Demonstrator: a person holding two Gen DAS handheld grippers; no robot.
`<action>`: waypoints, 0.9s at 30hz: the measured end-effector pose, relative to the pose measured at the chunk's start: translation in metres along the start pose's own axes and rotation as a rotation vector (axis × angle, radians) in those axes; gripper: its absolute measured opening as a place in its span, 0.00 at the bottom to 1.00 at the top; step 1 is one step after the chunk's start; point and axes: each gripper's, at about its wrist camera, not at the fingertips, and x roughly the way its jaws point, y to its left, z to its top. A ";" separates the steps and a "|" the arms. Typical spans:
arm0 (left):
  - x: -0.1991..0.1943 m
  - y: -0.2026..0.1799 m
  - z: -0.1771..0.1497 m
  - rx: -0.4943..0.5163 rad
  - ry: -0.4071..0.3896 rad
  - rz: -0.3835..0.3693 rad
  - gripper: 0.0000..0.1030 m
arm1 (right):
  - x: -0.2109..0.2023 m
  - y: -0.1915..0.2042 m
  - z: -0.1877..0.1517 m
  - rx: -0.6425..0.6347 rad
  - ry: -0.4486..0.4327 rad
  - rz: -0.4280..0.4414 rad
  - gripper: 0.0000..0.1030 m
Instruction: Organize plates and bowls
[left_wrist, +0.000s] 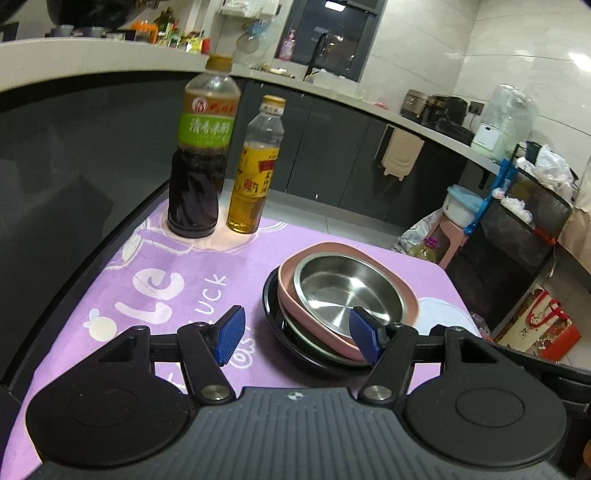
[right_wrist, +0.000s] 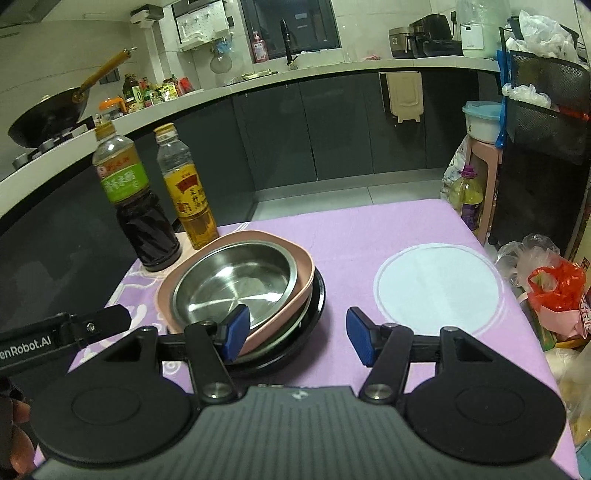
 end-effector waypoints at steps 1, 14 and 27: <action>-0.005 -0.001 -0.002 0.008 -0.005 0.001 0.58 | -0.004 0.001 -0.001 -0.001 -0.004 -0.002 0.58; -0.055 -0.017 -0.021 0.084 -0.058 0.007 0.58 | -0.052 0.018 -0.019 -0.022 -0.063 -0.016 0.58; -0.082 -0.020 -0.035 0.104 -0.068 0.026 0.58 | -0.074 0.026 -0.036 -0.029 -0.069 -0.007 0.59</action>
